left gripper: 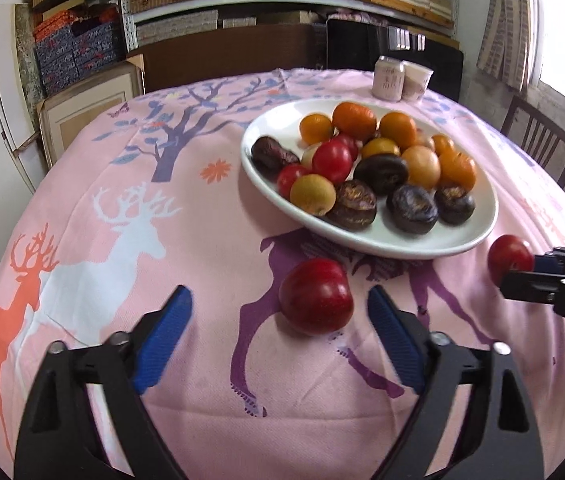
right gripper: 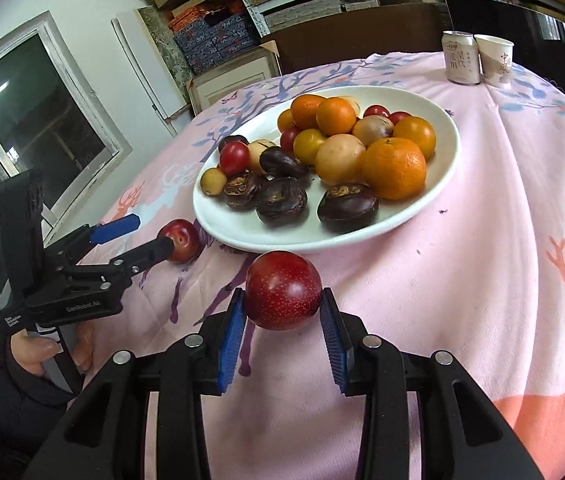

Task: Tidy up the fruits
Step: 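Grasp another red plum with the left tool while the right tool holds its plum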

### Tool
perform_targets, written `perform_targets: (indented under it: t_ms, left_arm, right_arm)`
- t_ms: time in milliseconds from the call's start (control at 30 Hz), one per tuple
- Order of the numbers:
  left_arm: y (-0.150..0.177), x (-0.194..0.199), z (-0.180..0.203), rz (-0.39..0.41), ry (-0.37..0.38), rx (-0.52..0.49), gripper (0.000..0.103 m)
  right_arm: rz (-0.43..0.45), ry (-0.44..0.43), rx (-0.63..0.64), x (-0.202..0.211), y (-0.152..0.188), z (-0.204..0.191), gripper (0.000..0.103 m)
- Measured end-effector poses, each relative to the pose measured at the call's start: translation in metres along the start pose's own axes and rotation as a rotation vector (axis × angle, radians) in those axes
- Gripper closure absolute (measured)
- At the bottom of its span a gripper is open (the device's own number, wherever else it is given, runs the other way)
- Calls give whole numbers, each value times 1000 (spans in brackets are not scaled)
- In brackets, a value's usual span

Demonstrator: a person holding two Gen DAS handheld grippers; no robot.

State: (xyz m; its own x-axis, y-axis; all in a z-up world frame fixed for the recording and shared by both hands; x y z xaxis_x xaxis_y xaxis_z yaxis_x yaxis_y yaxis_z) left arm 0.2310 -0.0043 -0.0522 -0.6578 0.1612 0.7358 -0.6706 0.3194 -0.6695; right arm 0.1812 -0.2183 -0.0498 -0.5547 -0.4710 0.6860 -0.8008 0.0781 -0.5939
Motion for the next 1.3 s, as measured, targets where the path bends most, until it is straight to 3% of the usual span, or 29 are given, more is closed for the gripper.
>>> perform_targets:
  t_ms: [300,700,800,1067,1300]
  left_arm:
    - [0,-10,18,-38,74,-41,58]
    - [-9,-23,17,-64,98,14,59]
    - [-9,-22,17,-57,93,15,65]
    - [-8,-15,21,-30,102,4,65]
    - [-8,-11,23,-16,104,-2,65]
  right_arm:
    - [2,-4,19,2,1,-1,64]
    - [-36,0,14,-3,2,-2,63]
    - [-44,10,12,-6,3,-2,63]
    - [-79,19,-4,-12,5,1,63]
    - [-84,0,-3,-14,5,0,57]
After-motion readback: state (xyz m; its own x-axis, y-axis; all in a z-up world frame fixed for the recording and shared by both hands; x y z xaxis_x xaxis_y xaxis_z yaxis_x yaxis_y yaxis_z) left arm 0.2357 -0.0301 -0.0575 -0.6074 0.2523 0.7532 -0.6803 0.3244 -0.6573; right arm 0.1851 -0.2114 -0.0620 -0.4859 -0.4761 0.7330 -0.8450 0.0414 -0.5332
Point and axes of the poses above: each gripper's, at about its wrist camera, not at the fingertips, and x roughly against the way its jaws point, z to its right, y to its underside, the point moved 3 cm from there along -x, roughly the way its jaws point, and after that the axes turned 5 degrees about -x, right-handed, at the moved point
